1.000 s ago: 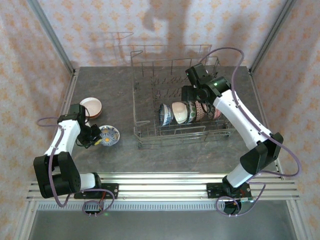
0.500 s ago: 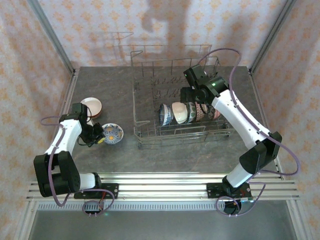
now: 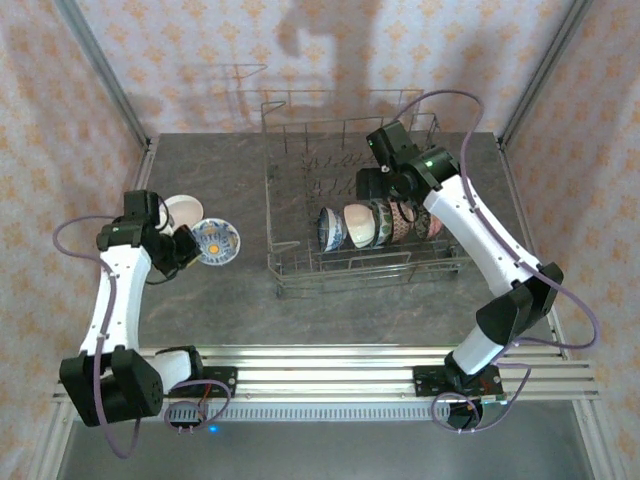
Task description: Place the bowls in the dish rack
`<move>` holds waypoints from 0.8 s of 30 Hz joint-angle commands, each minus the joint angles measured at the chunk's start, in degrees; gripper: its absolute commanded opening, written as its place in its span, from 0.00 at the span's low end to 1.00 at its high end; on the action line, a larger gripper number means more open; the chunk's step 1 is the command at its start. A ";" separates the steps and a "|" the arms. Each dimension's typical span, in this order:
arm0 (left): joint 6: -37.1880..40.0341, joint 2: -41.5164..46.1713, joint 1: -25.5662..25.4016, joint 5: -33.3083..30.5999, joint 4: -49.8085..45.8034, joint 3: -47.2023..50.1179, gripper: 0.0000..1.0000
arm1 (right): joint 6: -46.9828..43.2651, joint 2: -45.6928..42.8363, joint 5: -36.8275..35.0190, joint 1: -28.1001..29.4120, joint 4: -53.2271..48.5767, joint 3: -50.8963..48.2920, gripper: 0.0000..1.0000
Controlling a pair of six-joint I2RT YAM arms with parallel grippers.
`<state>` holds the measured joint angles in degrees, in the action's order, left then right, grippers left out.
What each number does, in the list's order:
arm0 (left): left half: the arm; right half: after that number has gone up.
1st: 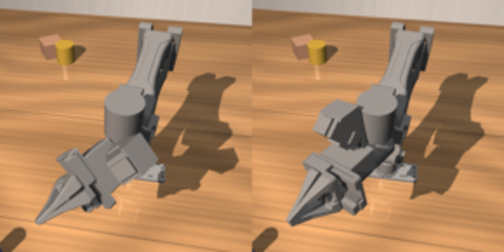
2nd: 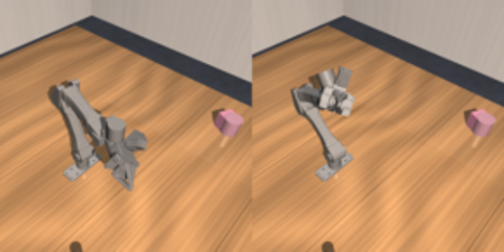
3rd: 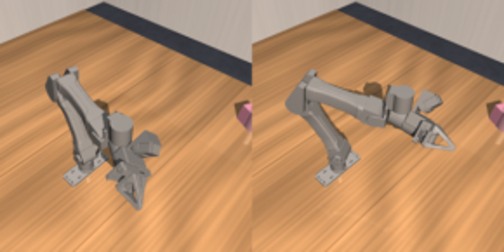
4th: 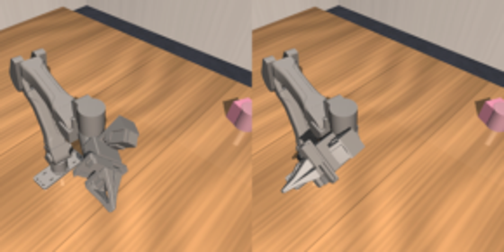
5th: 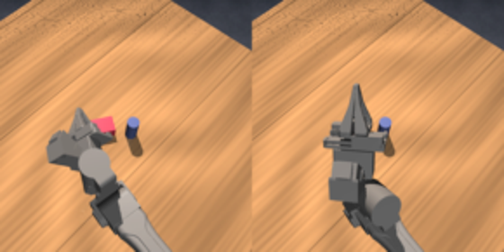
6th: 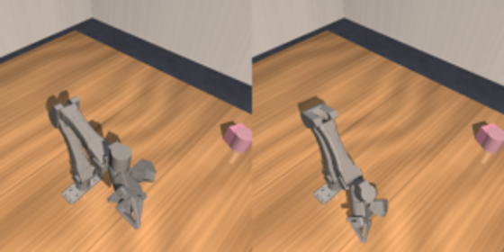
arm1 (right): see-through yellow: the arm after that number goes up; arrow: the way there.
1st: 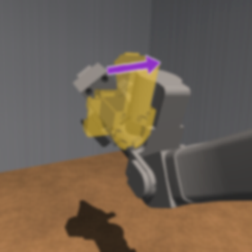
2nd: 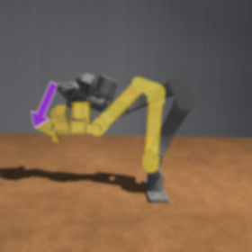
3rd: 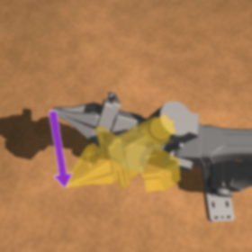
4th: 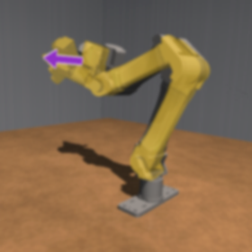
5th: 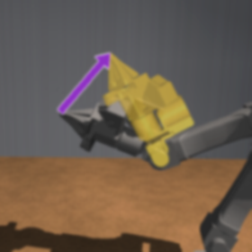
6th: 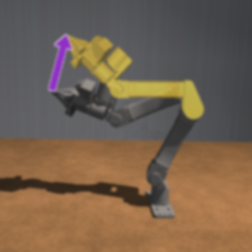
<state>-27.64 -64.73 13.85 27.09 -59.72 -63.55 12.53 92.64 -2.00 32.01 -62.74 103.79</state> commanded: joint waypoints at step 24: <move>-11.59 -13.27 -31.60 -5.50 3.52 -39.59 0.00 | -7.18 -0.88 23.84 8.77 7.33 12.29 0.62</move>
<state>-37.52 -77.93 -15.46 24.36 -60.82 -99.90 5.89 94.02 22.74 41.21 -58.19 115.74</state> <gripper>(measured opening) 0.050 0.629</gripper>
